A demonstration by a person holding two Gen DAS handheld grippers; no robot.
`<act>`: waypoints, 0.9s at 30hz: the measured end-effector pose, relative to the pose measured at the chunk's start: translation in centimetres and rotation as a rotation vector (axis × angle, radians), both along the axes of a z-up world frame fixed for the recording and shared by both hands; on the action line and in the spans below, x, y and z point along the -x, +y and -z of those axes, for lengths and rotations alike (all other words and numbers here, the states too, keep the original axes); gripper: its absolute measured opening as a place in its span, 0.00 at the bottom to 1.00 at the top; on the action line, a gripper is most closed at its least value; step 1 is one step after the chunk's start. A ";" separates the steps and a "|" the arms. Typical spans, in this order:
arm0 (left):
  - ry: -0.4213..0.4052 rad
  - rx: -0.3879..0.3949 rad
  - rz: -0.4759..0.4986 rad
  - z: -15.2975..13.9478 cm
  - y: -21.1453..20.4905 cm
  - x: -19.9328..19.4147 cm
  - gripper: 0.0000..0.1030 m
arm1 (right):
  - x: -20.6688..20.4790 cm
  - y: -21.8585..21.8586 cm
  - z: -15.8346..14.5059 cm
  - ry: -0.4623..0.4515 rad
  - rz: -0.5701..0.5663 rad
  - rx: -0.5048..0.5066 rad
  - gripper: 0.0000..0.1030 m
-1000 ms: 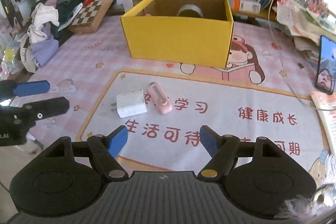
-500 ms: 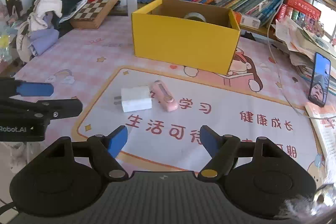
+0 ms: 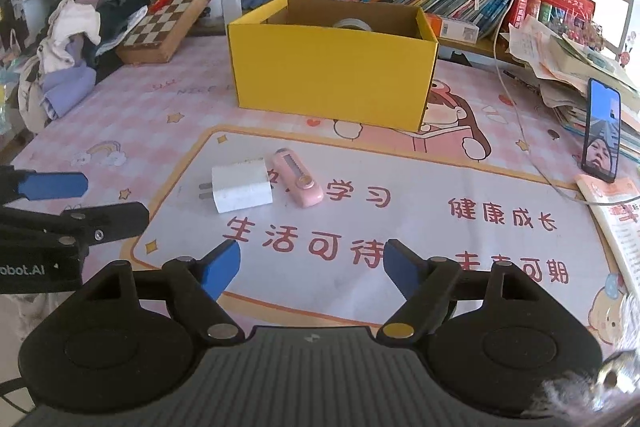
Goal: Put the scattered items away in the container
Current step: 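Grasp the white plug charger with the left tool while the right tool grasps the pink knife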
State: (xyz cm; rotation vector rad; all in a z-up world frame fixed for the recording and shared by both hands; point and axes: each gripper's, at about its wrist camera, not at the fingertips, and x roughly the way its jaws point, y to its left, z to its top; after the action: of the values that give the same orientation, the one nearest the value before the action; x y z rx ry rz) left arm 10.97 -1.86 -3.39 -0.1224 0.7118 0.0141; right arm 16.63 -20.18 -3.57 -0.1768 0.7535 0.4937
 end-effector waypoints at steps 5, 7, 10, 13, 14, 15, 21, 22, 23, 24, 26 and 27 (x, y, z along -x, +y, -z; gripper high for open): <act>0.007 -0.012 0.032 0.5 -0.6 -0.4 0.79 | -0.6 -0.2 0.2 0.023 -0.001 -0.023 0.67; 0.014 -0.023 0.047 0.6 -0.9 -0.6 0.79 | -0.9 -0.1 0.3 0.032 -0.008 -0.022 0.65; 0.021 -0.035 0.062 0.8 -1.1 -1.1 0.79 | -1.5 0.1 0.5 0.045 -0.015 -0.019 0.64; 0.022 -0.048 0.062 0.9 -1.1 -1.6 0.78 | -2.1 0.3 0.8 0.054 -0.025 -0.016 0.64; 0.021 -0.053 0.063 0.9 -1.1 -1.7 0.78 | -2.3 0.4 0.8 0.057 -0.028 -0.015 0.64; 0.021 -0.059 0.067 1.0 -1.1 -1.8 0.78 | -2.5 0.5 0.9 0.059 -0.029 -0.014 0.63; 0.036 -0.060 0.073 1.4 -1.0 -2.9 0.78 | -3.9 0.8 1.2 0.076 -0.040 -0.018 0.55; 0.037 -0.059 0.070 1.5 -0.9 -3.1 0.78 | -4.2 0.8 1.3 0.080 -0.043 -0.016 0.54; 0.037 -0.058 0.066 1.5 -0.9 -3.3 0.78 | -4.4 0.9 1.3 0.083 -0.048 -0.016 0.54; 0.039 -0.057 0.062 1.6 -0.8 -3.5 0.78 | -4.6 1.0 1.4 0.086 -0.051 -0.015 0.54; 0.043 -0.055 0.056 1.7 -0.7 -3.9 0.78 | -5.0 1.1 1.5 0.088 -0.058 -0.012 0.54; 0.045 -0.054 0.055 1.8 -0.7 -4.1 0.78 | -5.2 1.1 1.5 0.089 -0.062 -0.011 0.54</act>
State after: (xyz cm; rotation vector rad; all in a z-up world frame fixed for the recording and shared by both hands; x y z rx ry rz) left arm 15.05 -2.54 -5.16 -0.0511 0.7591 -0.0161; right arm 21.86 -19.07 -5.06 -0.1695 0.8344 0.5671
